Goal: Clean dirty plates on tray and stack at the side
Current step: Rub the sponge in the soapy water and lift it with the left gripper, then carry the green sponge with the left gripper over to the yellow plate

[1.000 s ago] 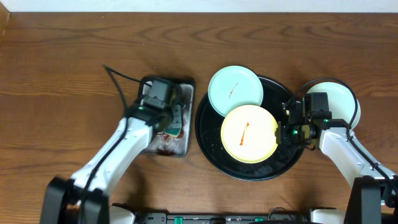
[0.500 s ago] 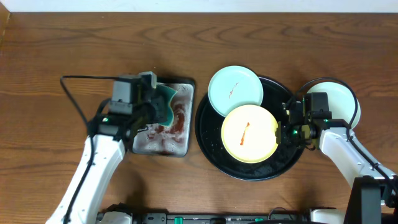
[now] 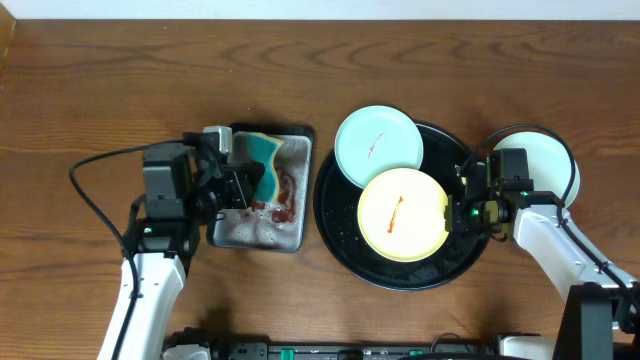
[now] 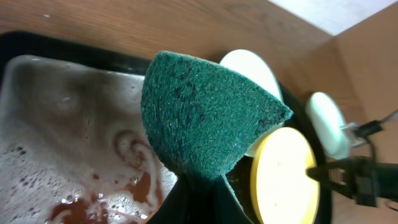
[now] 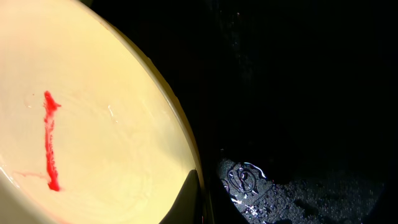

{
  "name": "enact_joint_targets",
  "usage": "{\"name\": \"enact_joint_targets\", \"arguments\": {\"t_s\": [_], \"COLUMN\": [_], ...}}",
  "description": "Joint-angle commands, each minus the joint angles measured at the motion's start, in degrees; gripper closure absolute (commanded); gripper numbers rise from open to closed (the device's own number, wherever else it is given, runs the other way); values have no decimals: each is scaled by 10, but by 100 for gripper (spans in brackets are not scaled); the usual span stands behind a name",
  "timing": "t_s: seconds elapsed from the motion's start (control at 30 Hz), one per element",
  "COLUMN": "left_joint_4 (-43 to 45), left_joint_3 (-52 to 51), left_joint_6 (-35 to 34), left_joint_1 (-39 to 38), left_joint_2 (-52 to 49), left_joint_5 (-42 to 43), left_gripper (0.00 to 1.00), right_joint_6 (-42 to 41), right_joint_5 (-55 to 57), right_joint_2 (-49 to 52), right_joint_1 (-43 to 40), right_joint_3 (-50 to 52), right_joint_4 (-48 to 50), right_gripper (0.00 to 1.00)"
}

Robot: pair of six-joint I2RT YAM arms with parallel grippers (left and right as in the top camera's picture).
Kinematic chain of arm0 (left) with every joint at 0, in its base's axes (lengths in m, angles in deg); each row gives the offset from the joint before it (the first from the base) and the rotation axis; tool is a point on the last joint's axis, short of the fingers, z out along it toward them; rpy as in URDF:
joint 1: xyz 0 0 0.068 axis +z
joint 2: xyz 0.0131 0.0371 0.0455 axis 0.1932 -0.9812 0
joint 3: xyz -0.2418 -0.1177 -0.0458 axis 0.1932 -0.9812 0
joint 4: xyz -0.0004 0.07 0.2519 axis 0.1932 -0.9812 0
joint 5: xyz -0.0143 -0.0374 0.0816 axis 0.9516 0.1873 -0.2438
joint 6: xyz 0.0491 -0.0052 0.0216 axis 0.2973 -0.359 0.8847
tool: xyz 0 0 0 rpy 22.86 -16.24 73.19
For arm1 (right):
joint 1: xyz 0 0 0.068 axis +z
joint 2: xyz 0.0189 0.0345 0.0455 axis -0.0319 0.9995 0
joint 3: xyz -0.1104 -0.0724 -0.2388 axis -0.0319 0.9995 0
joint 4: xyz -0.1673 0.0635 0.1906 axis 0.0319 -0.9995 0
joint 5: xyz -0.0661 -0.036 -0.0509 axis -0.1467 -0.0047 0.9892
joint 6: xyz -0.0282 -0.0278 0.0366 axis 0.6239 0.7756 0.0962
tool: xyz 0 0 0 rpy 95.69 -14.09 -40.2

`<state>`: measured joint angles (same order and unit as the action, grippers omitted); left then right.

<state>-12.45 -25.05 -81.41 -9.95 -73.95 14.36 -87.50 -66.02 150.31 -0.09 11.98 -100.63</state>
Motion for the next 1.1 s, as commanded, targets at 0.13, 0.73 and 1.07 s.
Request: {"name": "enact_joint_targets", "arguments": {"t_s": [0.13,0.73,1.07], "left_joint_4": [14,23,23], "left_joint_3": [-6,-6,-6], "left_joint_6": [10,10,10], "left_joint_1": [60,88,88], "left_joint_2": [-40,-102,-102], "left_joint_5": [133,163,163], "left_gripper": [93,93,93], "right_joint_6": [-2,-2,-2], "right_joint_5": [5,5,5], "right_joint_2": [4,4,4], "right_joint_1": [6,6,6], "right_joint_3": [2,2,2], "right_joint_4": [0,0,0], "right_gripper": [99,99,99]}}
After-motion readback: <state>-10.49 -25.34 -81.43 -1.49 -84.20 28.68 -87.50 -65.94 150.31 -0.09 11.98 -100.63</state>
